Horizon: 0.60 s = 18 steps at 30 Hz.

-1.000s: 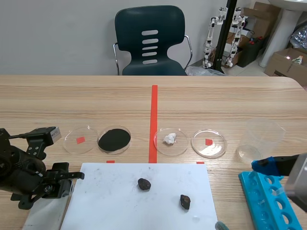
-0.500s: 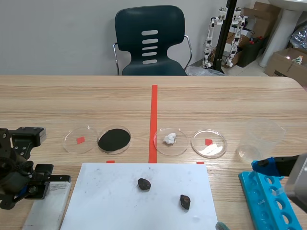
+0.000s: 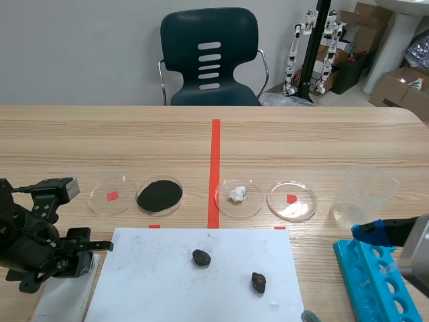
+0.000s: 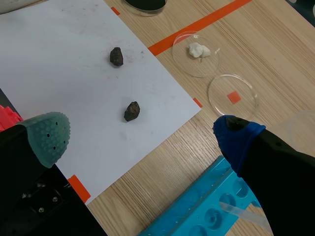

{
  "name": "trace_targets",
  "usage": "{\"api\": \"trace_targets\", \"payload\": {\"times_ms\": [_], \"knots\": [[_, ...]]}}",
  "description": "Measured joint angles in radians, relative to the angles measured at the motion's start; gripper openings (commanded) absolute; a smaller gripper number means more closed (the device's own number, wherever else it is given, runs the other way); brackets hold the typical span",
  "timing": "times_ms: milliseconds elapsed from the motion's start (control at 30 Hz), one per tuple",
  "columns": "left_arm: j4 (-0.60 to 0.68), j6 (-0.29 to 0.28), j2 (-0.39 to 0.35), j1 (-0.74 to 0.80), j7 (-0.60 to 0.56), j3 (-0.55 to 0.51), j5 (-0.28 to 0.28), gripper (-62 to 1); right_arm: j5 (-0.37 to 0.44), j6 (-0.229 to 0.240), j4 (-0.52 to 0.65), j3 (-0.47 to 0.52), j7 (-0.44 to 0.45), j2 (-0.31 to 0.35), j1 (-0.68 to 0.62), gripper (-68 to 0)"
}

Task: Rub the mineral on the streak plate

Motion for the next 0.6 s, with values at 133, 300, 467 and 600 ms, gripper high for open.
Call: {"api": "trace_targets", "payload": {"times_ms": [133,300,467,600], "knots": [[0.001,0.058,0.011,-0.001,0.023,0.002,0.166,-50.9,0.000,0.000,0.000,0.000,0.000,0.000,0.000,-6.7],[0.001,0.068,0.008,0.000,0.029,0.002,0.197,-50.9,0.000,0.000,0.000,0.000,0.000,0.000,0.000,-6.7],[0.001,0.026,-0.006,0.000,0.006,0.000,0.052,-50.9,0.000,0.000,0.000,0.000,0.000,0.000,0.000,-6.7],[0.001,-0.027,-0.003,0.005,-0.008,0.000,-0.057,-50.9,0.000,0.000,0.000,0.000,0.000,0.000,0.000,-6.7]]}}
